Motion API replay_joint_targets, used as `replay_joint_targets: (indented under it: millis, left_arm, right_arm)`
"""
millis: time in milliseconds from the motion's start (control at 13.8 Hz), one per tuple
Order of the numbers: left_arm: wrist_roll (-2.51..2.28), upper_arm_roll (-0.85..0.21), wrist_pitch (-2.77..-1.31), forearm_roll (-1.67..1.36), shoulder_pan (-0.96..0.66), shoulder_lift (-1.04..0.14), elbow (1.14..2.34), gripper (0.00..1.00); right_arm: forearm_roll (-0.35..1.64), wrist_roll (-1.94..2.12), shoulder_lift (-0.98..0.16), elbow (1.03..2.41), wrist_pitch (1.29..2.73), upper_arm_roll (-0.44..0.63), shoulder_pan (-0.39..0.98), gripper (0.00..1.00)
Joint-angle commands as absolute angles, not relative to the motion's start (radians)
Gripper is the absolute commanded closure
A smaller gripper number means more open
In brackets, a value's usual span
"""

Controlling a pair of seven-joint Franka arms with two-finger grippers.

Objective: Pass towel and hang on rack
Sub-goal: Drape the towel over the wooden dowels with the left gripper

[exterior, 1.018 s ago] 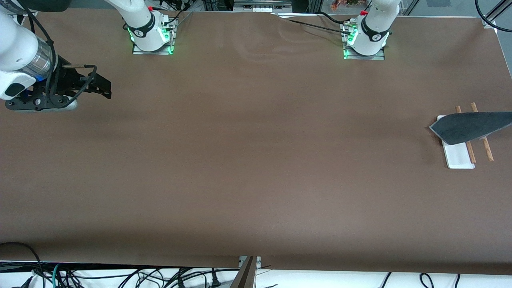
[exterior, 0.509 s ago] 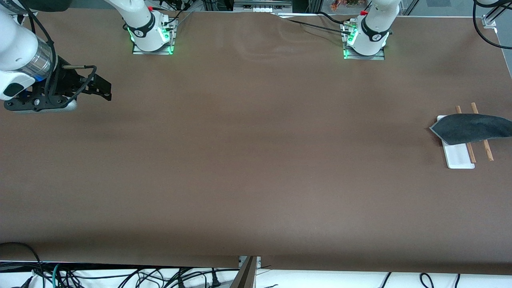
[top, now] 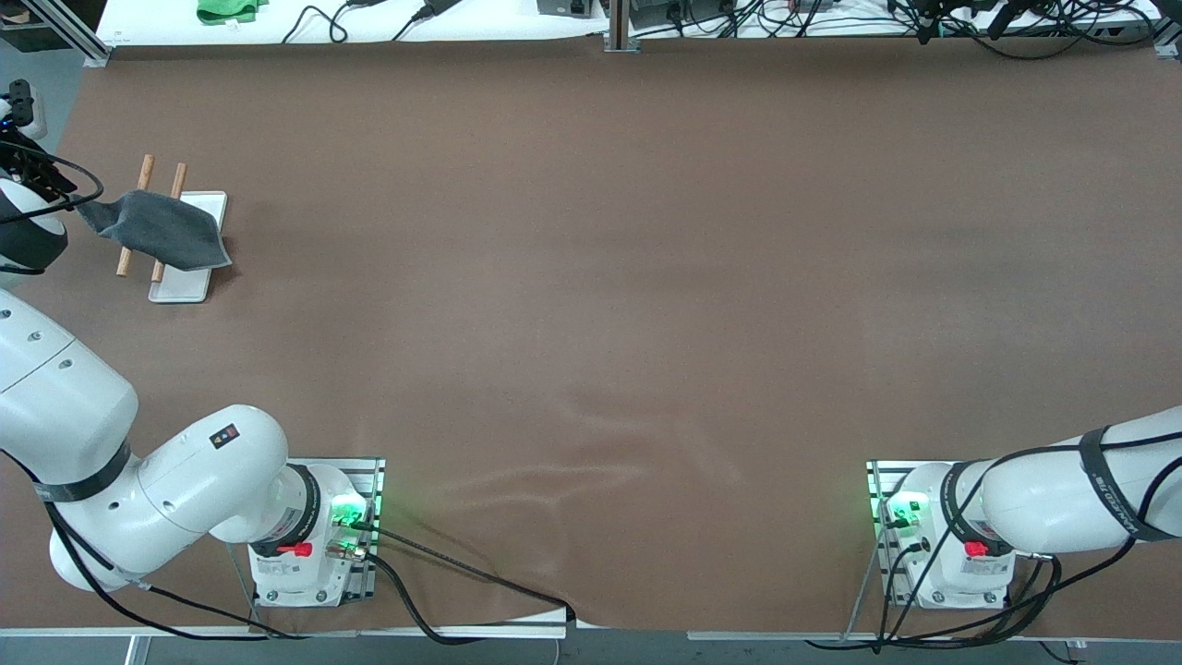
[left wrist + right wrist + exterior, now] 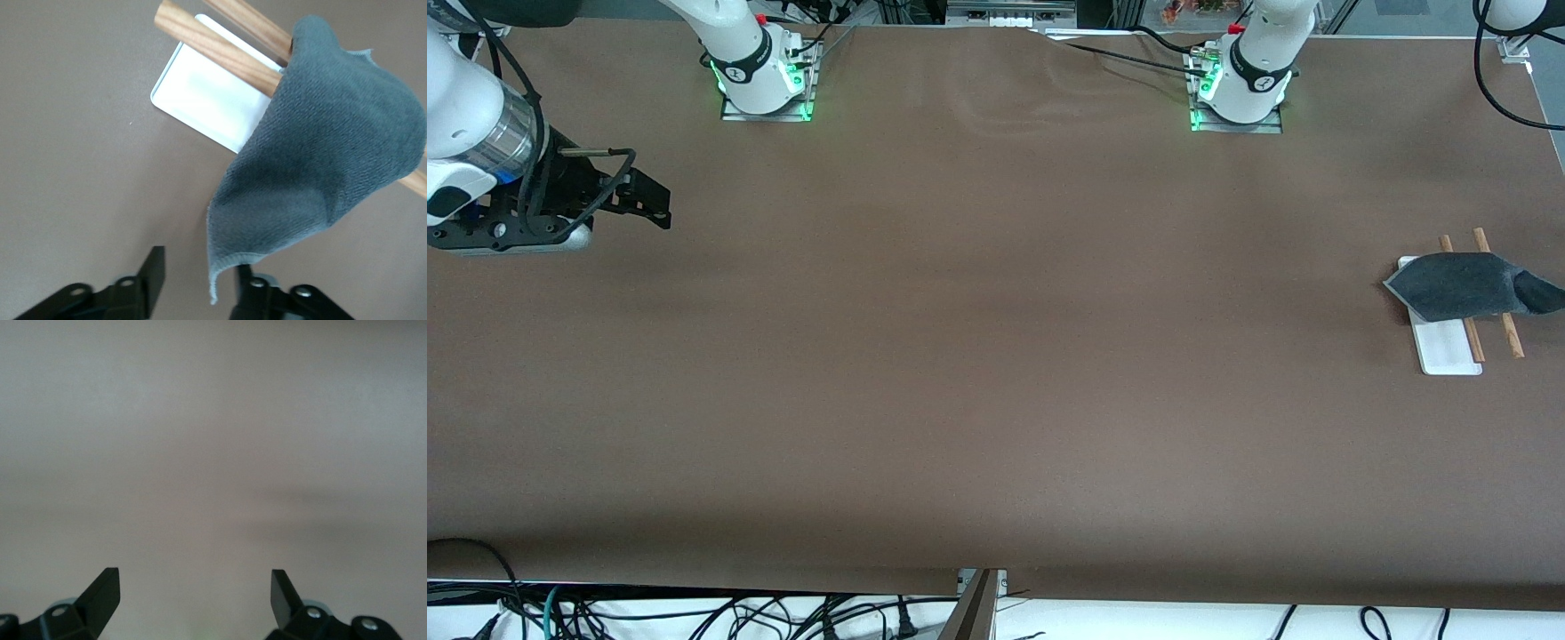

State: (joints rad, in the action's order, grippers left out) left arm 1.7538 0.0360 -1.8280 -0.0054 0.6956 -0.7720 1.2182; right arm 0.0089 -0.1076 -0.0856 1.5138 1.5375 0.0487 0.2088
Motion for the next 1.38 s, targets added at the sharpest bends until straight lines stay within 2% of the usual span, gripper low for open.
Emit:
replay_joint_targets:
  millis: [0, 218, 727, 1018, 1164, 1309]
  left_arm:
    - [1.752, 0.031, -1.825, 0.008, 0.701, -0.779, 1.181, 0.00]
    - [1.743, 0.031, -1.903, 0.008, 0.709, -0.787, 1.193, 0.00]
    - [1.743, 0.009, -1.899, -0.011, 0.698, -0.750, 1.164, 0.00]
    - [1.721, -0.008, -1.896, -0.311, 0.695, -0.739, 1.127, 0.00]
    - [1.529, -0.024, -1.858, -0.345, 0.672, -0.724, 1.126, 0.00]
    - [1.204, -0.012, -1.774, -0.307, 0.585, -0.661, 1.129, 0.00]
  right_arm:
    - [-0.003, -0.104, -0.100, 1.489, 1.523, 0.043, 0.189, 0.00]
    - [-0.002, -0.109, -0.100, 1.489, 1.534, 0.043, 0.189, 0.00]
    - [0.003, -0.113, -0.100, 1.489, 1.532, 0.043, 0.190, 0.00]
    - [0.002, -0.114, -0.100, 1.489, 1.532, 0.043, 0.190, 0.00]
    - [0.002, -0.113, -0.098, 1.489, 1.532, 0.043, 0.190, 0.00]
    - [0.000, -0.112, -0.098, 1.489, 1.532, 0.041, 0.192, 0.00]
